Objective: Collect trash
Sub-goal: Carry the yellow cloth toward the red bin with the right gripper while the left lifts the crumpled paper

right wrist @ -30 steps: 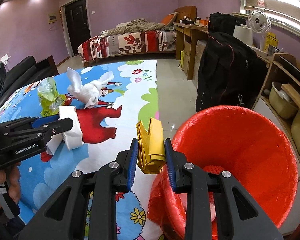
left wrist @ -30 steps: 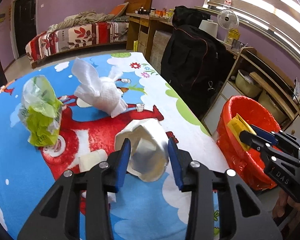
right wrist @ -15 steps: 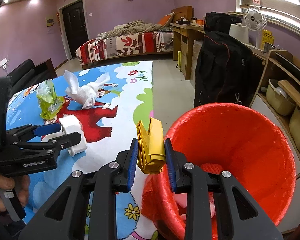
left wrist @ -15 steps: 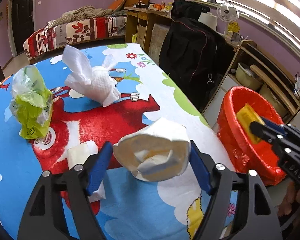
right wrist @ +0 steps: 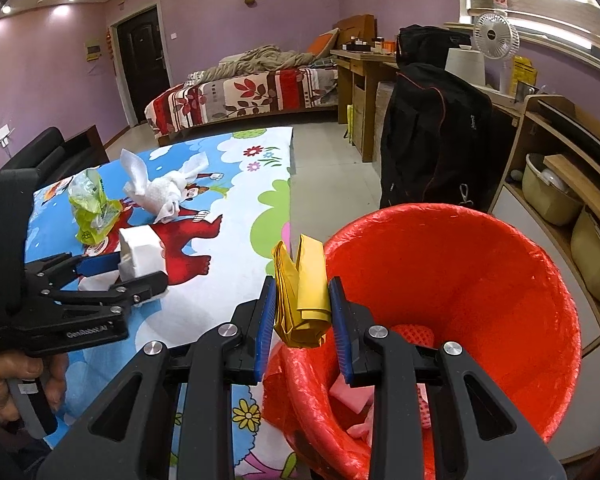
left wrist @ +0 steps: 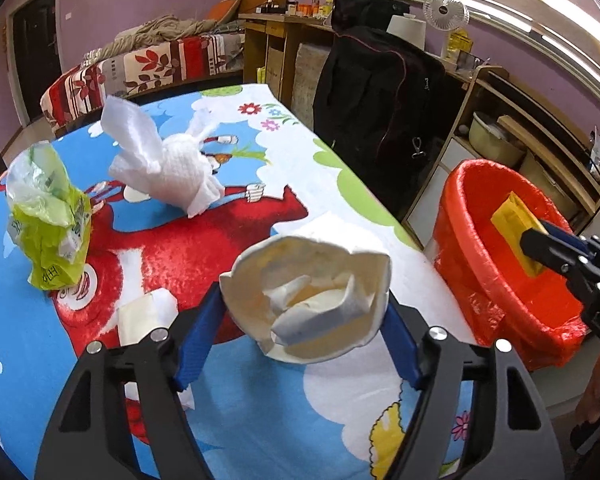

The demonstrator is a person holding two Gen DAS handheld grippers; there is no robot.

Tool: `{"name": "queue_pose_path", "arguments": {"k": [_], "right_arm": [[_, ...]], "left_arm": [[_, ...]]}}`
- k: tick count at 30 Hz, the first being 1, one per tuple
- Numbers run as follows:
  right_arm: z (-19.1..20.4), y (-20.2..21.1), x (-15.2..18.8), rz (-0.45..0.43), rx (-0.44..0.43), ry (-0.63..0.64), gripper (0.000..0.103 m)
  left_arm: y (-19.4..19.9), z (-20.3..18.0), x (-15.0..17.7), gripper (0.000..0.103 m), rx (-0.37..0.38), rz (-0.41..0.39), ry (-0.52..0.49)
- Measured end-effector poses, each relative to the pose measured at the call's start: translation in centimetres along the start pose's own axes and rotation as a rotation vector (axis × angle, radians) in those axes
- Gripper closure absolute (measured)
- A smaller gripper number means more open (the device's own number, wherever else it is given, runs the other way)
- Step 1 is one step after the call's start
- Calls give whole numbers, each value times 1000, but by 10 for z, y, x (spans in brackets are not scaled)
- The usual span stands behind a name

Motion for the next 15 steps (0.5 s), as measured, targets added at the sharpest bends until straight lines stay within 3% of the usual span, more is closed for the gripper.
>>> {"name": "queue_pose_path", "arguments": {"k": [15], "right_arm": [[-38,17,8,-12,108,-23,76]], "left_arm": [[31,-63,-21,31,122,-50,-75]]}}
Point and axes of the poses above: each gripper's, at about its wrist camera, not at the fingertips, and y roughly against the way its jaws point, z to its left, x to its underside, the point moved 3 cm from there along -y, roughly the way its jaws point, and after that the axes turned 7 degrees about y, right-handed, at the moved point
